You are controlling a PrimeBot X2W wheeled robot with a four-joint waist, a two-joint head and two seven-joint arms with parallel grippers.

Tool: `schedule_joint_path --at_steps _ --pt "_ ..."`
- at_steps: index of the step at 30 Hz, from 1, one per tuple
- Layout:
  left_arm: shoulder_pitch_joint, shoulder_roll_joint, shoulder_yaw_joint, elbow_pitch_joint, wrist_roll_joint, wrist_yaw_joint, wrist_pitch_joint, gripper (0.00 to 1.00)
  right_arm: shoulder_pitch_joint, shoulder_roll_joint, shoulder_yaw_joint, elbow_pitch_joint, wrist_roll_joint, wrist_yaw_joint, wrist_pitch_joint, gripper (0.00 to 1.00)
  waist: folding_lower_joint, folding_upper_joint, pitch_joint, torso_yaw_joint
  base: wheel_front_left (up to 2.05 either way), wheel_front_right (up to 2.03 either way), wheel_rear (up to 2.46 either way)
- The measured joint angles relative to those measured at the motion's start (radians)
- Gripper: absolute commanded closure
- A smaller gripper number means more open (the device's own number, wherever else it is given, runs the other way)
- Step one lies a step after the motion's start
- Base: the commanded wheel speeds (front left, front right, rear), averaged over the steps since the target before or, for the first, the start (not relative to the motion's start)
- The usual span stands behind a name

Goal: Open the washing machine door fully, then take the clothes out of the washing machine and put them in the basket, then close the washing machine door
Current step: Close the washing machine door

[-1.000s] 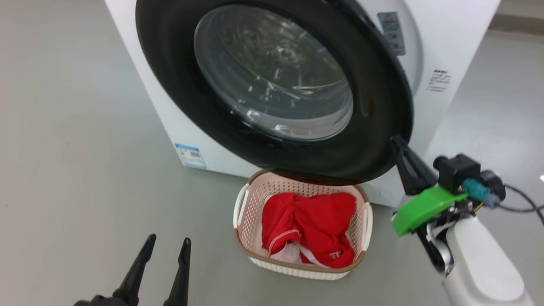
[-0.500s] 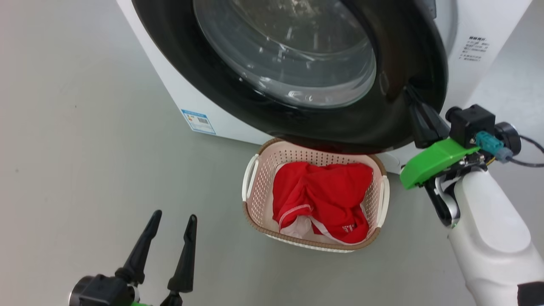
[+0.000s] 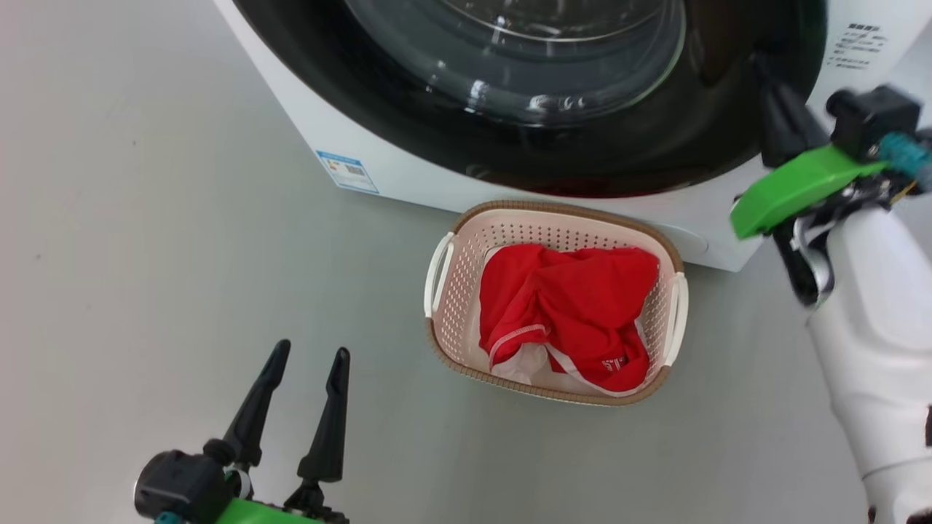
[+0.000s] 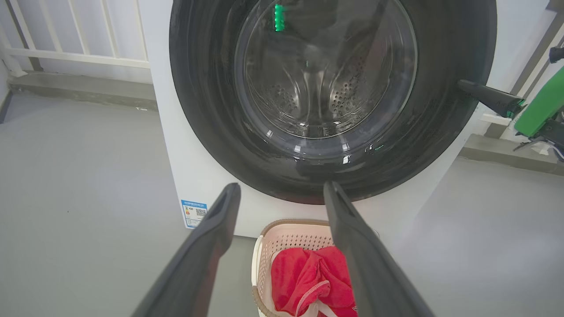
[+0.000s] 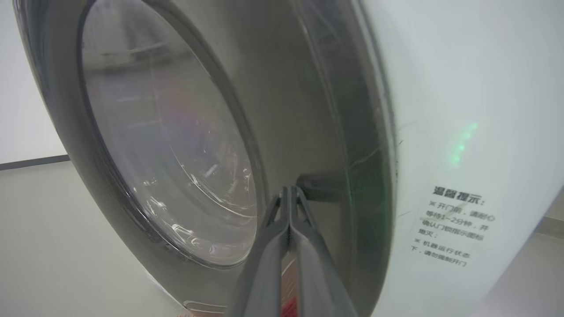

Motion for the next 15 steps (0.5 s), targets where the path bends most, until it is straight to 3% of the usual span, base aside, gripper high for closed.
schedule_joint_path --at_steps 6,15 --pt "-0.022 -0.002 -0.005 0.004 -0.035 0.000 0.000 0.00 -0.067 0.002 0.005 0.042 0.010 0.018 -0.011 1.00 0.0000 0.0000 0.025 0.013 0.00 0.00 0.00" --pt "-0.027 -0.002 -0.002 0.011 -0.052 0.000 0.000 0.00 -0.081 0.015 0.011 0.050 0.031 0.018 -0.010 1.00 0.0000 0.0000 0.016 -0.002 0.00 0.00 0.00"
